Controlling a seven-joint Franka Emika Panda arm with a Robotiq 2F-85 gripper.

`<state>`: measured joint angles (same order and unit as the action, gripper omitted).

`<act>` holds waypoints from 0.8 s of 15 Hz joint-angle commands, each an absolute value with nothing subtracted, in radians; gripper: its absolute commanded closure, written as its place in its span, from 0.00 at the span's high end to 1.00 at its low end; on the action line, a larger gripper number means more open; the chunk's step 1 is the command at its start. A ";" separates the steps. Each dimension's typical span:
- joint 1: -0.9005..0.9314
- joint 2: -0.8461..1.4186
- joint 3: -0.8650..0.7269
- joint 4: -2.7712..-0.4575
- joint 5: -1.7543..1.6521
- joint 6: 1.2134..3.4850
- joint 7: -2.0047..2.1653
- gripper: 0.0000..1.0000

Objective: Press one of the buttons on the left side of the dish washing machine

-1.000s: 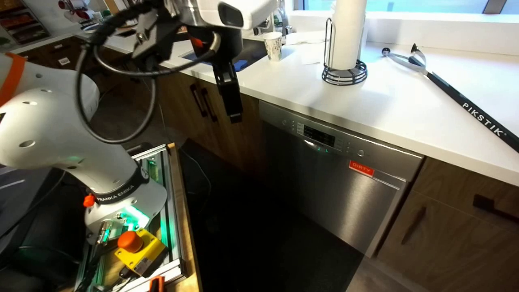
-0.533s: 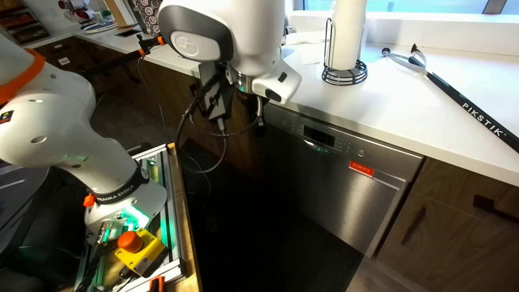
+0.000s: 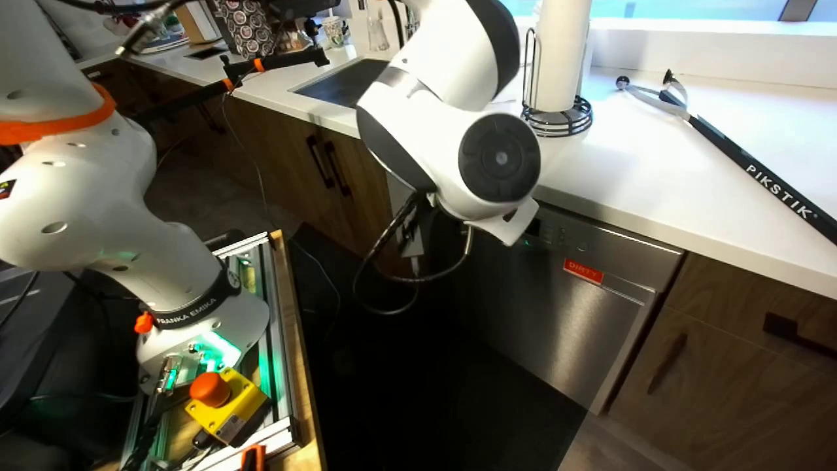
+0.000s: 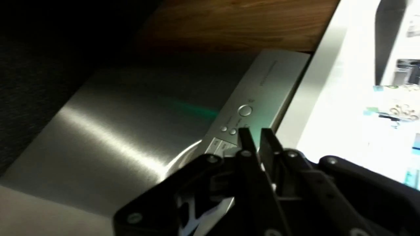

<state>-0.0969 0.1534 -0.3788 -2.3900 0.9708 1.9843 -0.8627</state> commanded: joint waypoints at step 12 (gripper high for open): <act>-0.265 0.560 -0.182 -2.152 1.107 1.856 -0.937 0.00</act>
